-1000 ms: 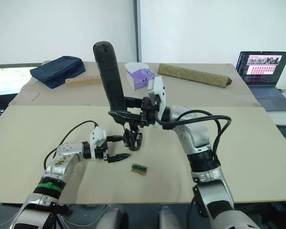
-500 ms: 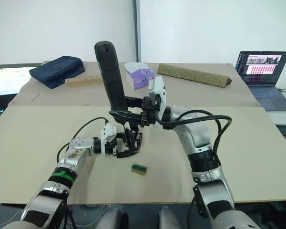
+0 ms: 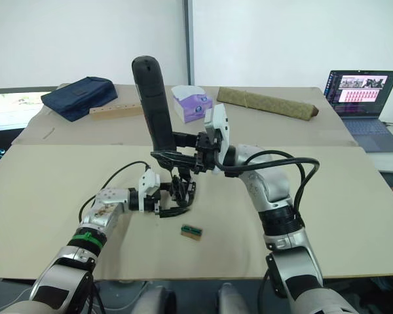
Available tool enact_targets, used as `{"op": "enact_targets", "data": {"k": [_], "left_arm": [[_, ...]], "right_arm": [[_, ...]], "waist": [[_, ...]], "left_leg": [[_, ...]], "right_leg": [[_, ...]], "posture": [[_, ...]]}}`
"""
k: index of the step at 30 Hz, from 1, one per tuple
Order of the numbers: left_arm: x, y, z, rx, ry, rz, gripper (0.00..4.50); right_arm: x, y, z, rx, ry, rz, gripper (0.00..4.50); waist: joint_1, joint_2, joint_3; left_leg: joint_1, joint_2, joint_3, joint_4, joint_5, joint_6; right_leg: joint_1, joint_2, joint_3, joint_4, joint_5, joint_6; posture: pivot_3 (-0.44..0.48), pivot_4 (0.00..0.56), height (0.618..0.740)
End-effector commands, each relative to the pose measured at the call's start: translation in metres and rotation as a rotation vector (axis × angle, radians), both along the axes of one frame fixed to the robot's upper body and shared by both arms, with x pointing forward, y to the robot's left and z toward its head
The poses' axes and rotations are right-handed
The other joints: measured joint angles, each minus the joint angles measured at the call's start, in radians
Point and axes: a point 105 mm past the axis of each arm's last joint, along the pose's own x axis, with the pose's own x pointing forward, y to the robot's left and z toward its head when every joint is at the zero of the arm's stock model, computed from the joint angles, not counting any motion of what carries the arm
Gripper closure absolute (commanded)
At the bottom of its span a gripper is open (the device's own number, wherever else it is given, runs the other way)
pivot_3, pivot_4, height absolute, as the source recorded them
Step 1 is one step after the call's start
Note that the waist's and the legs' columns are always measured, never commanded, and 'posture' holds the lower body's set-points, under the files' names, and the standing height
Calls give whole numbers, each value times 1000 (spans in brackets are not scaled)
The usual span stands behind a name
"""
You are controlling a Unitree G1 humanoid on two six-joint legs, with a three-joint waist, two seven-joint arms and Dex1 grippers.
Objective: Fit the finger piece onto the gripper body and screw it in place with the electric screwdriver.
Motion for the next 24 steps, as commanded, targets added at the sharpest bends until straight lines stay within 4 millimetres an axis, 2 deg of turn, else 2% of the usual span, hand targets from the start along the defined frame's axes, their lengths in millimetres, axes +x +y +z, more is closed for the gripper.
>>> {"op": "enact_targets", "data": {"k": [1,4,12,24], "left_arm": [[5,1,7,21,-53,-1,806],[6,1,5,41,-59,2,2199],[6,-6,3,35,-53,-5,2216],[5,-8,2,28,-36,-2,2216]], "right_arm": [[-3,-4,16,37,-66,-5,2593],[-2,-4,15,36,-63,-6,2593],[0,-4,9,26,-48,-23,2593],[1,-1,-24,-62,-5,-47,2593]], "waist": [[0,0,0],[0,0,0],[3,0,0],[3,0,0]], "left_leg": [[0,0,0,0,0,0],[0,0,0,0,0,0],[0,0,0,0,0,0],[2,0,0,0,0,0]], "right_leg": [[0,0,0,0,0,0],[0,0,0,0,0,0],[0,0,0,0,0,0],[2,0,0,0,0,0]], "posture": [[0,150,740],[0,150,740],[0,150,740],[0,150,740]]}}
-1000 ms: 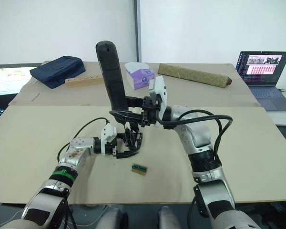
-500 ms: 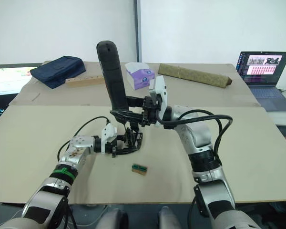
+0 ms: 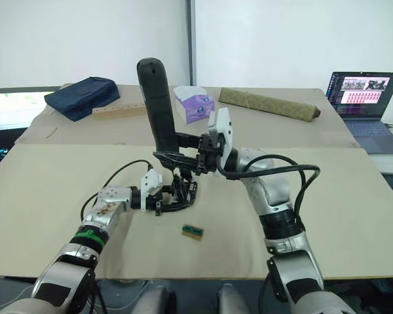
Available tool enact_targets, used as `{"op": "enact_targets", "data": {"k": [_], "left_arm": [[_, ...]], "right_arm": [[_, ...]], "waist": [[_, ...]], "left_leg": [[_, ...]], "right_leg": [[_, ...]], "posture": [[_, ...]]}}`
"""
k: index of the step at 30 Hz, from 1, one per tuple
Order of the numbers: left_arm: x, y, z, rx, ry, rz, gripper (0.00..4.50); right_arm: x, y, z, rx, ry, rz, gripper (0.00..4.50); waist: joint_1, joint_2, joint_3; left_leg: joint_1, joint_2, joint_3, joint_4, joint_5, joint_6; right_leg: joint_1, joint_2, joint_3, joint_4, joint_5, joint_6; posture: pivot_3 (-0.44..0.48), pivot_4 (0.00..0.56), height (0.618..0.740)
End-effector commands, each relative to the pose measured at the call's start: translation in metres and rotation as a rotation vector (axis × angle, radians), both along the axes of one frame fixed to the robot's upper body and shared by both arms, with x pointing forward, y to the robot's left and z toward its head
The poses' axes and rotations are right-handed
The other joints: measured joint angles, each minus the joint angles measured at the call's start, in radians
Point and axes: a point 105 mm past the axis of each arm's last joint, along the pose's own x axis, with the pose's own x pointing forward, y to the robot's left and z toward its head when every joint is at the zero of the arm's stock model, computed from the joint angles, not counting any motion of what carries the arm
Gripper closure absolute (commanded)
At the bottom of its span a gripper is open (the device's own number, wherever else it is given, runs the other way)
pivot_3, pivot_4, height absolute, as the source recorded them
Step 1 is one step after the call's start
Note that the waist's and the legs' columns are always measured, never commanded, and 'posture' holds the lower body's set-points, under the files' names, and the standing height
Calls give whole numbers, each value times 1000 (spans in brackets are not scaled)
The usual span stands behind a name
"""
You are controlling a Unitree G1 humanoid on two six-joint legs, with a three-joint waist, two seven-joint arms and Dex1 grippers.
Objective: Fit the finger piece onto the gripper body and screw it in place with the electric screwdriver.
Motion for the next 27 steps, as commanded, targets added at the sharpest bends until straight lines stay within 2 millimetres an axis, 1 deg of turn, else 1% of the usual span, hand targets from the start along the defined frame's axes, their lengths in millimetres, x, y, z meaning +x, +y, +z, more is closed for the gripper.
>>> {"op": "enact_targets", "data": {"k": [1,7,16,20,27], "left_arm": [[0,-5,3,-4,-5,-9,2216],[-1,-4,2,0,-2,-6,2216],[-2,-3,0,7,-1,-8,2216],[-3,-3,-1,8,0,-7,2216],[-3,-1,-3,15,4,-6,2216]], "right_arm": [[2,1,-20,-80,30,-17,2593],[4,3,-31,-133,69,-19,2593],[8,7,-36,-168,105,-29,2593],[9,7,-34,-154,107,-29,2593],[10,5,-23,-126,109,-16,2593]], "waist": [[0,0,0],[0,0,-1],[0,0,-2],[0,0,-2],[0,0,-2]], "left_leg": [[0,0,0,0,0,0],[1,0,0,0,0,0],[1,0,0,0,0,0],[1,0,0,0,0,0],[1,0,0,0,0,0]], "right_leg": [[0,0,0,0,0,0],[1,0,0,0,0,0],[1,0,0,0,0,0],[1,0,0,0,0,0],[1,0,0,0,0,0]], "posture": [[0,150,740],[0,150,740],[0,150,740],[0,150,740],[0,150,740]]}}
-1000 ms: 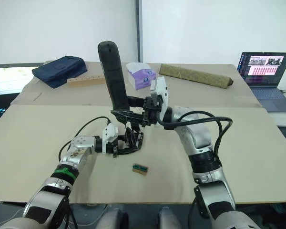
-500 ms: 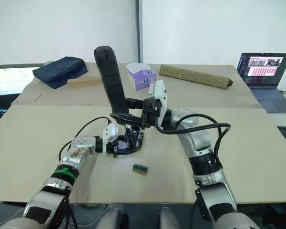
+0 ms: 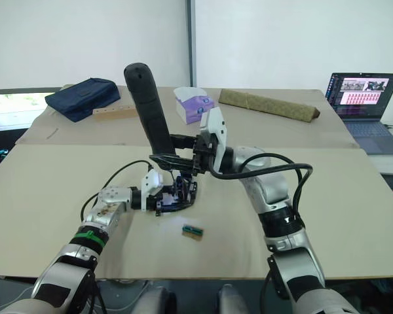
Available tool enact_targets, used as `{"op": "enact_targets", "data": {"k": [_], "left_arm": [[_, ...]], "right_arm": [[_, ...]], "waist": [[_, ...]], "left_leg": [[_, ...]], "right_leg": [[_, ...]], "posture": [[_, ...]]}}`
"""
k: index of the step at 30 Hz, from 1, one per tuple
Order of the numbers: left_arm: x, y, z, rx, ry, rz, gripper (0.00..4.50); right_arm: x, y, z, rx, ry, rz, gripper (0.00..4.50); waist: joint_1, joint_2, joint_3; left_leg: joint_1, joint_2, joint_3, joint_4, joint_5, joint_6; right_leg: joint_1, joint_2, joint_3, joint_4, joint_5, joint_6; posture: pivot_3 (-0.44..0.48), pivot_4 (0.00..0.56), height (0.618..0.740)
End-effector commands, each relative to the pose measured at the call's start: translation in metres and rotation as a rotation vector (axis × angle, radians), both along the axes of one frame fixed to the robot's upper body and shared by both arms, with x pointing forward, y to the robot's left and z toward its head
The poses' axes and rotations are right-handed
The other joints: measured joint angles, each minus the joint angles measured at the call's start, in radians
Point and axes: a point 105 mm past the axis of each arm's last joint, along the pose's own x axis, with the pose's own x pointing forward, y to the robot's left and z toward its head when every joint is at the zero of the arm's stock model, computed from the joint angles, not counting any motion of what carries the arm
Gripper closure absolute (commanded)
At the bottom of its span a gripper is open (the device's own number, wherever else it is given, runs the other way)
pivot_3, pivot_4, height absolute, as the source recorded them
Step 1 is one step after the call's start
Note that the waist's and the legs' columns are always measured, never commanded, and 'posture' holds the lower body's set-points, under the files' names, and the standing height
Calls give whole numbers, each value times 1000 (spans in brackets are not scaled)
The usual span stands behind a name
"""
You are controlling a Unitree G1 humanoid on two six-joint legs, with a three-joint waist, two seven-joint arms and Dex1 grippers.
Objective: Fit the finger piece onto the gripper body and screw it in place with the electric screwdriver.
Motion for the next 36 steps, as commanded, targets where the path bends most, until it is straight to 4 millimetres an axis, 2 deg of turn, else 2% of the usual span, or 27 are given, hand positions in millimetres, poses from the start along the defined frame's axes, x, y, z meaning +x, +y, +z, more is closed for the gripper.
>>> {"op": "enact_targets", "data": {"k": [1,6,14,22,24,27,31,34,36], "left_arm": [[-3,-1,-2,9,-1,-9,2216],[-3,-2,-4,12,5,-10,2216],[-4,-2,-8,32,14,-11,2216],[-5,-1,-16,50,38,-1,2216],[-5,0,-18,41,73,20,1201],[-1,5,-18,35,58,58,48],[-5,15,-17,11,79,63,48],[-13,30,-14,9,68,51,48],[-20,47,-11,3,64,55,48]], "right_arm": [[7,-3,-14,-37,81,-13,2593],[5,-5,12,42,27,3,2593],[-8,-12,58,172,-104,80,2593],[-22,-16,75,225,-184,158,2593],[-27,-18,82,235,-198,172,2593],[-34,-24,91,235,-213,189,2593],[-41,-41,103,244,-225,171,2593],[-41,-59,99,219,-221,100,2593],[-39,-78,90,184,-202,19,2593]], "waist": [[0,0,0],[0,0,0],[0,0,1],[2,0,1],[2,0,1],[2,0,1],[1,0,1],[-10,0,1],[-19,0,1]], "left_leg": [[0,0,0,0,0,0],[0,0,0,0,0,0],[-3,0,0,0,0,0],[-3,0,0,0,0,0],[-3,0,0,0,0,0],[-3,0,-1,0,0,0],[-2,0,-1,0,0,0],[-2,1,-1,0,0,0],[-2,1,-1,-2,0,0]], "right_leg": [[0,0,0,0,0,0],[0,0,0,0,0,0],[-2,0,0,0,0,0],[-2,0,0,-1,0,0],[-2,0,0,-1,0,0],[-2,0,0,-1,0,0],[-2,0,0,0,0,0],[-2,0,0,-1,0,0],[-2,0,0,-1,0,0]], "posture": [[0,150,740],[0,150,740],[0,150,740],[0,150,740],[0,150,740],[0,150,740],[0,150,740],[0,150,740],[0,150,740]]}}
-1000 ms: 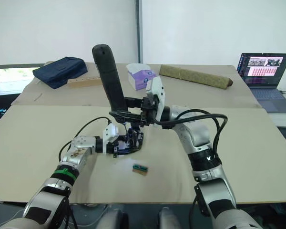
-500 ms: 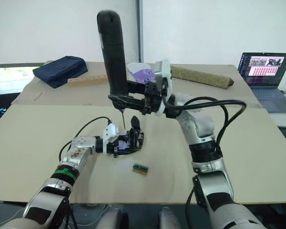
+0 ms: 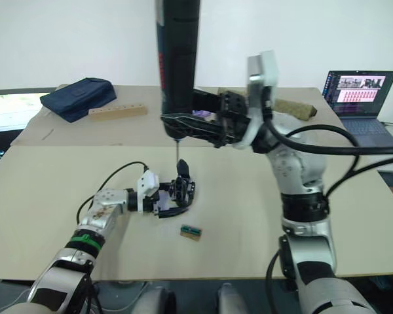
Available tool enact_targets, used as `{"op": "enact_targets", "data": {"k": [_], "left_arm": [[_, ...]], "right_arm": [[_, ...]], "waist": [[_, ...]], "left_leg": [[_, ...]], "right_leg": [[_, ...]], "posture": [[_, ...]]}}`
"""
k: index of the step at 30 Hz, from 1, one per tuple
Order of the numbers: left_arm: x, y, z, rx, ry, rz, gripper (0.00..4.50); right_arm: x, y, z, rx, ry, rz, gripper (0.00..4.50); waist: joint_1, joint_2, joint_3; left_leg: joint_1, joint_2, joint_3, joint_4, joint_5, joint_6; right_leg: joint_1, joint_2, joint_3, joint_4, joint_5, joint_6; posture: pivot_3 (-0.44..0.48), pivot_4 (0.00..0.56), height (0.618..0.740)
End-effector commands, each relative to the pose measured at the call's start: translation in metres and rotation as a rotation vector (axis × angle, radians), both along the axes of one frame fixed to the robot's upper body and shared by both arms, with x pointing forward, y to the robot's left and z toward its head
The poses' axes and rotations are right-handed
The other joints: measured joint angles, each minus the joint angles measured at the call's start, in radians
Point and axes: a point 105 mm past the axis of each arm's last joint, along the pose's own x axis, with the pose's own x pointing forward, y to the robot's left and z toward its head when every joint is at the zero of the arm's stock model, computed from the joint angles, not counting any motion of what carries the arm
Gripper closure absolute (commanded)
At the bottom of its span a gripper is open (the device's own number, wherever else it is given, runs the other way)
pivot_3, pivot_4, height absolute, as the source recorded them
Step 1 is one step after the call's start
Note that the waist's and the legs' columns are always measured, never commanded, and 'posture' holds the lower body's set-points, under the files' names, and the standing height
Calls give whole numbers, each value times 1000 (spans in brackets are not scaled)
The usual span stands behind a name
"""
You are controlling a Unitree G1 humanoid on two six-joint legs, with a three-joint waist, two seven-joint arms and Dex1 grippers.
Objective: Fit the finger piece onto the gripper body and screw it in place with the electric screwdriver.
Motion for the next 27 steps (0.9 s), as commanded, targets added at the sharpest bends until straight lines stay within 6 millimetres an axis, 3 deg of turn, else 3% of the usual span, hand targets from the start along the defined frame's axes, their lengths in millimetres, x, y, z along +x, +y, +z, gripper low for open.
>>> {"op": "enact_targets", "data": {"k": [1,8,12,16,20,27], "left_arm": [[-15,38,-7,-2,70,40,48],[-40,101,2,50,51,101,48],[-64,113,17,27,21,42,48],[-77,96,29,30,-35,-31,48],[-78,66,33,40,-84,-86,48],[-88,24,11,47,-10,-168,48]], "right_arm": [[-5,-34,-3,-3,-15,-119,2593],[-15,-90,-52,-119,84,-348,2593],[-29,-104,-83,-206,94,-415,2593],[-36,-94,-86,-190,89,-390,2593],[-43,-65,-79,-132,65,-300,2593],[-54,-14,-78,-96,34,-108,2593]], "waist": [[-7,0,0],[-20,1,1],[-17,1,1],[-11,1,3],[-7,0,4],[-9,-1,4]], "left_leg": [[0,0,0,-1,0,0],[3,1,1,-3,0,0],[2,2,1,-4,0,0],[1,1,2,-4,0,0],[1,1,2,-3,0,0],[0,0,2,-3,0,0]], "right_leg": [[0,0,0,0,0,0],[0,0,1,0,-1,-1],[-1,0,1,0,-1,-2],[-1,-3,2,-1,-1,-1],[0,-3,2,-2,-1,0],[-1,-1,2,-2,-1,0]], "posture": [[0,150,740],[0,150,740],[0,150,740],[0,150,740],[0,150,740],[0,150,740]]}}
